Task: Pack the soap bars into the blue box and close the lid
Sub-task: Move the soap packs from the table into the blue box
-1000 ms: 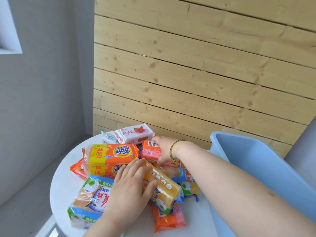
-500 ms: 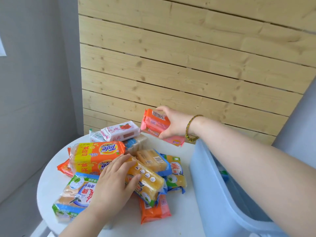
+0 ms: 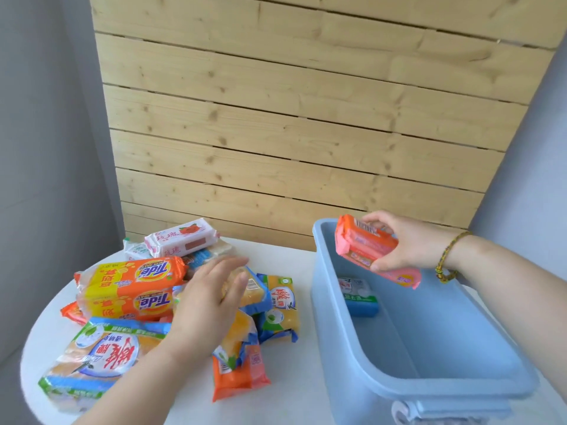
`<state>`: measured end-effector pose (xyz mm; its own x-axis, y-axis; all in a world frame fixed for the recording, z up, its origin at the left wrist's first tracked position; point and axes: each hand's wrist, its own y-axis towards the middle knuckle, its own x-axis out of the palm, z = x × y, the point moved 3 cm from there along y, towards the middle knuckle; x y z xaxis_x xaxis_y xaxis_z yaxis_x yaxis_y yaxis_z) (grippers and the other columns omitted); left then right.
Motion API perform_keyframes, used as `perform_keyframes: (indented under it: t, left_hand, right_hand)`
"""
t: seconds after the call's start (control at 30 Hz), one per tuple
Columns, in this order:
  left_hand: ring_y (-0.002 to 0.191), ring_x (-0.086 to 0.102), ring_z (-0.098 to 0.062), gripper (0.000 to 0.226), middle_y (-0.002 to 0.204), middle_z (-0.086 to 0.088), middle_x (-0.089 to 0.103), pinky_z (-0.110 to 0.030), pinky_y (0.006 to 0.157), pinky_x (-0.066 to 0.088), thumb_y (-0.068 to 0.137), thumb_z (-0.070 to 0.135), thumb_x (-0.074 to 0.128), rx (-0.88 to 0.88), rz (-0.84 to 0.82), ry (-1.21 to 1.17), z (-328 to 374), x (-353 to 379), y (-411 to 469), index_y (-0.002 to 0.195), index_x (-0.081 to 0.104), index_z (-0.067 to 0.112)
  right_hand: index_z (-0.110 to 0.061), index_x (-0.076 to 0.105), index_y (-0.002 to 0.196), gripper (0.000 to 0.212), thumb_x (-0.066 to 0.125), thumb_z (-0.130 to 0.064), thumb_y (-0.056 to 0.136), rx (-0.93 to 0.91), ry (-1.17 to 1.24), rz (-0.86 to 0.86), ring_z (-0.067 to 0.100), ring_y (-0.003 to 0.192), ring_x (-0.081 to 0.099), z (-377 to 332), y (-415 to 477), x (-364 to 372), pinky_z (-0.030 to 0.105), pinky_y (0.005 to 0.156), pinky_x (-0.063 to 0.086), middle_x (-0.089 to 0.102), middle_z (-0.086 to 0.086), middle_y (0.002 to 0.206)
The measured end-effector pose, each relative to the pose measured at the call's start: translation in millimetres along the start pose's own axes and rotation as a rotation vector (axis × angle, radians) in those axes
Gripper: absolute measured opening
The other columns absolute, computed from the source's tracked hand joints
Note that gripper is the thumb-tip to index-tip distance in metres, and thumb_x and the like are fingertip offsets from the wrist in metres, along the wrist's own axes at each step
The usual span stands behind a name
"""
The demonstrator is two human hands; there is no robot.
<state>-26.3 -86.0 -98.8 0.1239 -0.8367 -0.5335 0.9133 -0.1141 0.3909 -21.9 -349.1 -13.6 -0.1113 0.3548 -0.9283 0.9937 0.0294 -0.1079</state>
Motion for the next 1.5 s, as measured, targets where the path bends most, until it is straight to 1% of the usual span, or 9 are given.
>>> perform_keyframes:
  t: [0.2,0.3,0.37,0.43,0.6,0.77,1.17,1.33,1.5]
  left_hand:
    - [0.111,0.038,0.000,0.057,0.124,0.016,0.039,-0.021,0.089,0.030,0.084,0.040,0.047,-0.227,-0.253,-0.415,49.5,51.2,13.6,0.136,0.028,0.026]
    - [0.113,0.036,0.000,0.047,0.119,0.020,0.043,-0.020,0.089,0.030,0.082,0.035,0.055,-0.225,-0.373,-0.424,59.9,76.6,15.8,0.124,0.035,0.039]
    - [0.116,0.039,-0.003,0.031,0.116,0.017,0.048,-0.011,0.081,0.030,0.083,0.027,0.055,-0.189,-0.411,-0.396,61.6,89.1,16.4,0.105,0.040,0.041]
    - [0.112,0.040,-0.003,0.044,0.119,0.012,0.045,-0.004,0.069,0.033,0.085,0.025,0.052,-0.177,-0.403,-0.392,61.5,93.6,14.3,0.124,0.035,0.034]
    - [0.121,0.046,-0.011,0.063,0.133,0.004,0.049,-0.027,0.098,0.039,0.085,0.025,0.050,-0.210,-0.379,-0.446,58.3,98.4,11.4,0.139,0.018,0.027]
    - [0.121,0.048,-0.014,0.064,0.133,0.001,0.050,-0.033,0.101,0.040,0.085,0.024,0.050,-0.227,-0.364,-0.487,55.7,98.9,10.3,0.140,0.017,0.028]
    - [0.121,0.048,-0.018,0.063,0.136,0.000,0.046,-0.035,0.095,0.044,0.085,0.026,0.048,-0.236,-0.361,-0.479,55.4,100.0,9.6,0.140,0.016,0.030]
    - [0.120,0.049,-0.016,0.061,0.134,0.007,0.047,-0.042,0.095,0.043,0.086,0.027,0.047,-0.225,-0.374,-0.443,59.2,95.1,8.2,0.138,0.017,0.033]
    - [0.123,0.046,-0.019,0.061,0.138,0.000,0.044,-0.043,0.103,0.040,0.087,0.024,0.046,-0.248,-0.396,-0.502,57.9,98.3,8.7,0.139,0.016,0.031]
  right_hand:
    - [-0.028,0.035,0.127,0.067,0.071,-0.026,0.070,0.151,-0.303,-0.232,0.018,0.079,0.056,24.0,3.1,39.6,0.025,0.050,0.058,0.051,-0.004,0.106]
    - [-0.025,0.036,0.126,0.062,0.067,-0.025,0.073,0.110,-0.481,-0.312,0.011,0.055,0.045,22.0,7.4,59.2,0.009,0.018,0.027,0.050,-0.003,0.093]
    - [-0.022,0.038,0.124,0.057,0.066,-0.025,0.075,0.059,-0.519,-0.353,0.011,0.056,0.048,23.2,12.7,72.7,0.007,0.024,0.030,0.056,-0.002,0.097]
    - [-0.022,0.039,0.122,0.056,0.067,-0.026,0.073,0.032,-0.498,-0.388,0.014,0.064,0.055,26.1,18.2,86.0,0.009,0.033,0.041,0.058,0.001,0.110]
    - [-0.019,0.035,0.129,0.071,0.074,-0.027,0.069,-0.021,-0.475,-0.425,0.028,0.110,0.058,32.7,21.8,103.8,0.038,0.091,0.051,0.056,0.003,0.125]
    - [-0.018,0.032,0.133,0.078,0.075,-0.029,0.069,-0.056,-0.495,-0.408,0.027,0.111,0.056,33.6,25.7,115.7,0.030,0.074,0.048,0.051,0.005,0.130]
    - [-0.020,0.019,0.144,0.092,0.071,-0.043,0.071,-0.108,-0.721,-0.387,0.035,0.119,0.049,30.9,24.8,124.2,0.044,0.087,0.048,0.027,0.011,0.145]
    - [-0.021,0.030,0.140,0.079,0.064,-0.051,0.075,0.133,-0.314,-0.463,0.027,0.120,0.051,32.2,29.7,104.9,0.040,0.100,0.045,0.043,0.006,0.140]
    - [-0.010,0.031,0.137,0.073,0.063,-0.043,0.080,0.339,-0.534,-0.531,0.030,0.106,0.057,43.1,23.1,86.2,0.028,0.065,0.044,0.043,0.013,0.133]
